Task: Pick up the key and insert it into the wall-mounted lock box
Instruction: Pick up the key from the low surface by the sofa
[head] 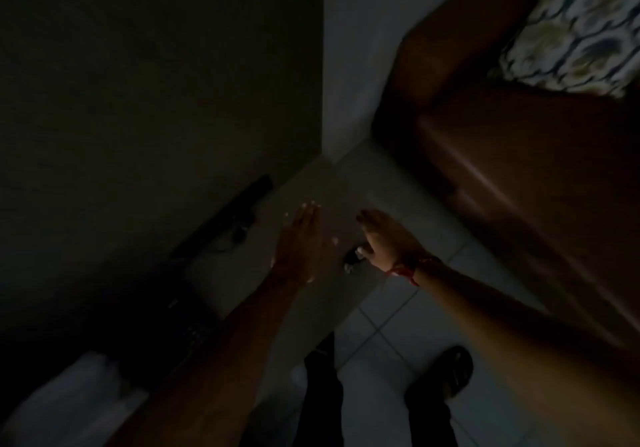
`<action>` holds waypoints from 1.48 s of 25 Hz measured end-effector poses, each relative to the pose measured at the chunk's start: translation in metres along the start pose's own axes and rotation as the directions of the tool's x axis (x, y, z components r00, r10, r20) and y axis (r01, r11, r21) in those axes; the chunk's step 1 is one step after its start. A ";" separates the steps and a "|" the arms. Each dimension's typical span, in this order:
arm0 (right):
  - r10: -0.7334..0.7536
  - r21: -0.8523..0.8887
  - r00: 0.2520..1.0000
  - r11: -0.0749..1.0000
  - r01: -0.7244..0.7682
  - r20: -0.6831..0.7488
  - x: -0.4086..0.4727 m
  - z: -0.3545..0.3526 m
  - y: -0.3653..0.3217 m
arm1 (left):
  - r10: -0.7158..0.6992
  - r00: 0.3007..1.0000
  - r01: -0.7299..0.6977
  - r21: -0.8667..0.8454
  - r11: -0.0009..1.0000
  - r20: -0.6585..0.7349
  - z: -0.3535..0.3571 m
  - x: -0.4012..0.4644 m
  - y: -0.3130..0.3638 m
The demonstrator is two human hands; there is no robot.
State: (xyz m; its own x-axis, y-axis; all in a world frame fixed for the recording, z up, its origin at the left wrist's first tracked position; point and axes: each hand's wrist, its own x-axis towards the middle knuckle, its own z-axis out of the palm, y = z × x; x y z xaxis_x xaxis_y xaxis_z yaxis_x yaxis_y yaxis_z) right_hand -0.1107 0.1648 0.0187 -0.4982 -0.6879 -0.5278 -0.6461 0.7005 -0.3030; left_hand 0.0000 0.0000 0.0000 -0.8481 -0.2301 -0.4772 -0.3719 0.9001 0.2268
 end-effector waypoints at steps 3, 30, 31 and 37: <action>-0.042 0.002 0.999 0.999 0.042 0.016 0.015 0.058 0.003 | -0.049 0.998 0.049 -0.019 0.999 0.030 0.068 -0.002 -0.014; -0.054 0.183 0.909 0.973 0.141 -0.413 0.022 0.093 0.013 | -0.113 0.984 0.106 -0.055 0.993 -0.138 0.161 0.002 -0.010; -0.022 0.222 0.886 0.965 0.140 -0.464 0.016 0.077 0.012 | -0.101 0.984 0.093 -0.064 0.994 -0.143 0.144 0.001 -0.008; 0.149 0.420 0.823 0.900 0.117 -0.548 -0.039 -0.087 0.008 | -0.002 0.940 -0.024 -0.071 0.997 -0.340 -0.029 -0.008 0.046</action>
State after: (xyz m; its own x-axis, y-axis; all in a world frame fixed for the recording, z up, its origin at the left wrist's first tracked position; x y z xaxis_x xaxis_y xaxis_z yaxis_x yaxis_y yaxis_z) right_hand -0.1470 0.1810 0.1064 -0.8231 -0.5662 -0.0449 -0.3967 0.6296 -0.6680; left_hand -0.0208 0.0325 0.0389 -0.9252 -0.3438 -0.1607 -0.3776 0.8768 0.2978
